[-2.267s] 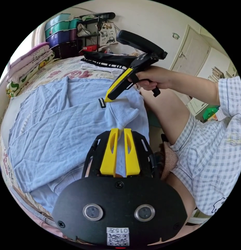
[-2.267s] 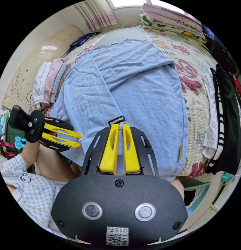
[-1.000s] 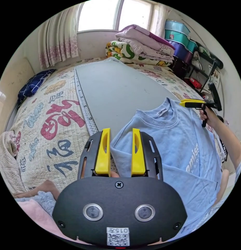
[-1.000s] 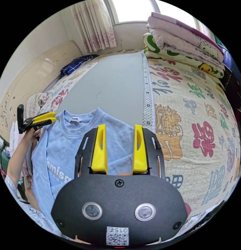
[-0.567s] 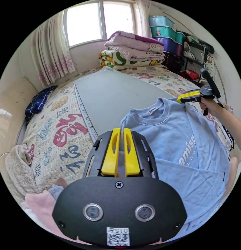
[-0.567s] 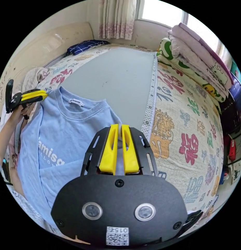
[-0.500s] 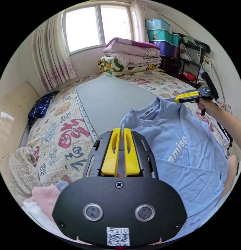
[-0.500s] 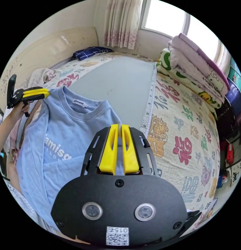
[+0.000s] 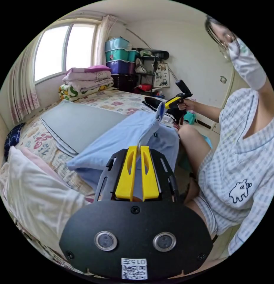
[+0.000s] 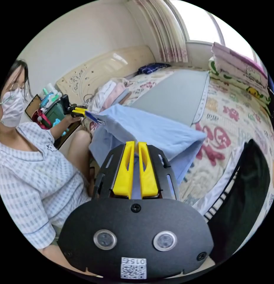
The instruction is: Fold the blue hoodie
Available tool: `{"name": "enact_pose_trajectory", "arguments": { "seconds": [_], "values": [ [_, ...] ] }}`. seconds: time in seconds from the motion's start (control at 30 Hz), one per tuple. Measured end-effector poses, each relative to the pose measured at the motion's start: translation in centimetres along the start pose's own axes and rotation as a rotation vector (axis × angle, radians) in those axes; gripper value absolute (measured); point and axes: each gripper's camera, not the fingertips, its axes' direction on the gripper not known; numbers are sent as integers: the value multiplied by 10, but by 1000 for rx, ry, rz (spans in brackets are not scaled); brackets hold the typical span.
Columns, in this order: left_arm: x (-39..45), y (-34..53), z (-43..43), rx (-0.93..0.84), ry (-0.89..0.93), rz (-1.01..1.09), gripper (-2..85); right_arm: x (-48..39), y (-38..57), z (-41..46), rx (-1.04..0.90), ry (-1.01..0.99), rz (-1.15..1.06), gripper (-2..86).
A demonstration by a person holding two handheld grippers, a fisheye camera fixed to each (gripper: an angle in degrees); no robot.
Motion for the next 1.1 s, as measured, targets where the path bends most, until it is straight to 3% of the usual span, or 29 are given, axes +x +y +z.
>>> {"name": "enact_pose_trajectory", "arguments": {
  "seconds": [0.23, 0.33, 0.53, 0.7, 0.83, 0.93, 1.1],
  "values": [
    [56, 54, 43, -286, -67, 33, 5, -28, 55, 22, -207, 64, 28, 0],
    [51, 61, 14, -244, -23, -21, 4, -16, 61, -10, -175, 13, 106, -4],
    [10, 68, -52, -66, -231, -238, 37, 31, 57, -114, 186, 59, 340, 21],
    [-52, 53, -33, 26, -257, -477, 82, 112, 31, -137, 409, -32, 524, 95],
    [-125, 51, 5, 23, -427, -782, 141, 186, 20, -116, 523, -87, 704, 116],
    [-170, 64, 14, 33, -505, -925, 162, 224, 9, -100, 519, -41, 784, 131],
    [-217, 111, 26, 32, -402, -1049, 137, 277, -11, -70, 353, 9, 841, 143]
  ]
}}
